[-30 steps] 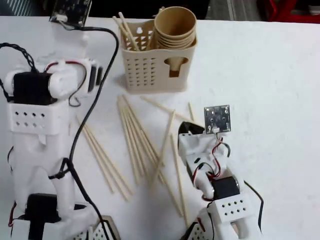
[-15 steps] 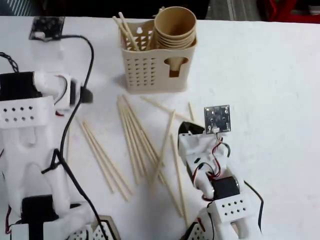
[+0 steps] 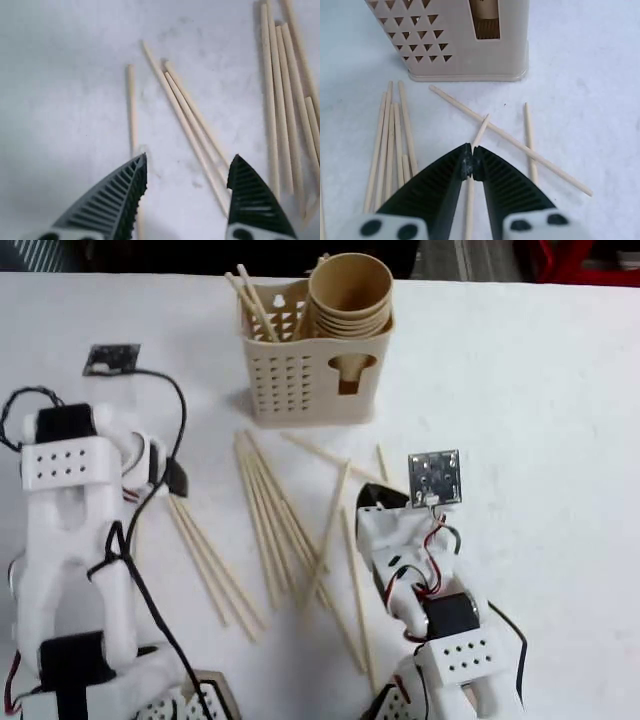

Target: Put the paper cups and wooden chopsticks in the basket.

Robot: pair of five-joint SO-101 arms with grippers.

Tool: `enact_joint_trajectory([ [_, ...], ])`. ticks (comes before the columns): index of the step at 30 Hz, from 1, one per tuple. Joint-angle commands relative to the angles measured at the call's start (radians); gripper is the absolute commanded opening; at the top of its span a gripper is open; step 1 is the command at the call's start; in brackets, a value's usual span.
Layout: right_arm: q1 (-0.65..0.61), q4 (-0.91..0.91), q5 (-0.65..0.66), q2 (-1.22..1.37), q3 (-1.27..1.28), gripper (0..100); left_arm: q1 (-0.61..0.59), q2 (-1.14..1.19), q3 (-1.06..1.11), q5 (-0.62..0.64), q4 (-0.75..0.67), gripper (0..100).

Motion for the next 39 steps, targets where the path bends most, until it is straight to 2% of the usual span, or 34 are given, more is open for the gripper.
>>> enact_joint_trajectory([
  [1,0.010,-0.018,0.000,-0.013,-0.003,1.8,-0.002,-0.174,0.169,-0.002,-0.135,26],
  [8,0.008,-0.018,0.000,-0.013,-0.003,1.8,0.001,-0.366,0.446,-0.005,-0.302,26],
  [14,0.005,-0.018,0.000,-0.013,-0.002,1.8,0.004,-0.366,0.601,-0.002,-0.451,26],
  [21,0.005,-0.018,0.000,-0.012,-0.002,1.8,0.093,-0.366,0.700,0.015,-0.566,26],
  [23,0.005,-0.018,0.000,-0.012,-0.002,1.8,0.110,-0.366,0.712,0.057,-0.592,26],
  [29,0.005,-0.018,0.000,-0.012,-0.002,1.8,0.156,-0.338,0.707,0.060,-0.614,26],
  [34,0.005,-0.018,0.000,-0.013,-0.002,1.8,0.148,-0.128,0.632,0.058,-0.629,26],
  [39,0.007,-0.018,0.000,-0.013,-0.002,1.8,0.147,0.093,0.453,0.063,-0.525,26],
])
